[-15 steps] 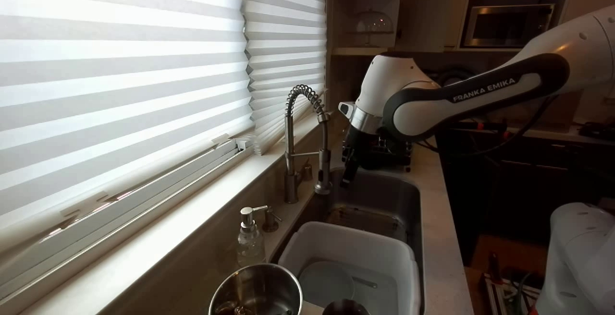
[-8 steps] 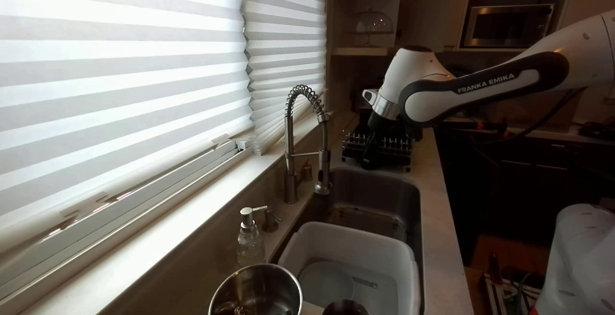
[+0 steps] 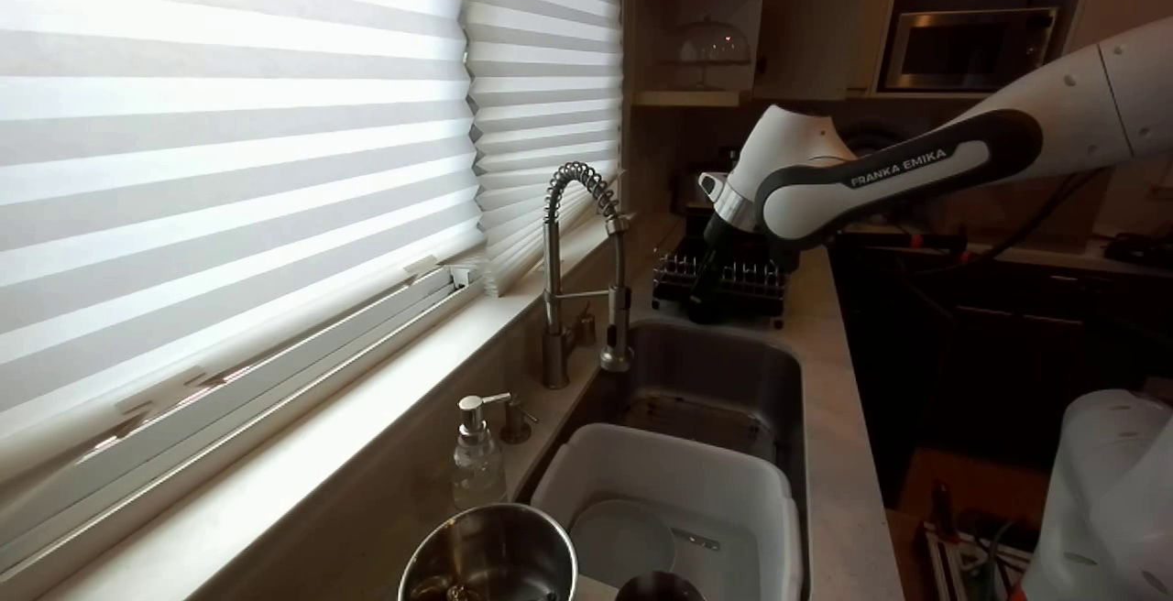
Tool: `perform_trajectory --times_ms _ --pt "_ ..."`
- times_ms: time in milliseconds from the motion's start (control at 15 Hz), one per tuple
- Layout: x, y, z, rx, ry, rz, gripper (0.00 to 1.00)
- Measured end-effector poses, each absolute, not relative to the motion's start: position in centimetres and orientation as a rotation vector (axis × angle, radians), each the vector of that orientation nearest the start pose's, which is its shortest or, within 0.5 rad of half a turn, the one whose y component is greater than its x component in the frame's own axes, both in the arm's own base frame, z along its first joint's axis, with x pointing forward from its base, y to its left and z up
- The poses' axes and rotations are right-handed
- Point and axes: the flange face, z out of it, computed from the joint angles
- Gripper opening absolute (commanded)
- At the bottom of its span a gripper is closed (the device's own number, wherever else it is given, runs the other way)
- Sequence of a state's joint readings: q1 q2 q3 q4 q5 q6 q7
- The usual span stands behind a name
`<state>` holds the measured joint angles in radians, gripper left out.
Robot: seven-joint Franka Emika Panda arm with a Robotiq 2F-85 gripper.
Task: Turn the faucet to the left then turn it on
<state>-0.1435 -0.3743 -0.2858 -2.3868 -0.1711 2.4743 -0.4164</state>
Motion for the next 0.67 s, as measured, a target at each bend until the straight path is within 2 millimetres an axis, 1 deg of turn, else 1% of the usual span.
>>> perform_trajectory --times_ms 200,333,467,667 --pt "42.8 -20.3 50.2 -3.278 -0.154 -0.659 1.00" --pt "43.7 -20.4 49.3 -3.235 -0.133 -0.655 1.00" --pt "45.7 -20.6 48.2 -3.171 -0.150 -0.667 1.00" --pt "50.1 -20.9 46.7 -3.093 -0.208 -0.706 1.00"
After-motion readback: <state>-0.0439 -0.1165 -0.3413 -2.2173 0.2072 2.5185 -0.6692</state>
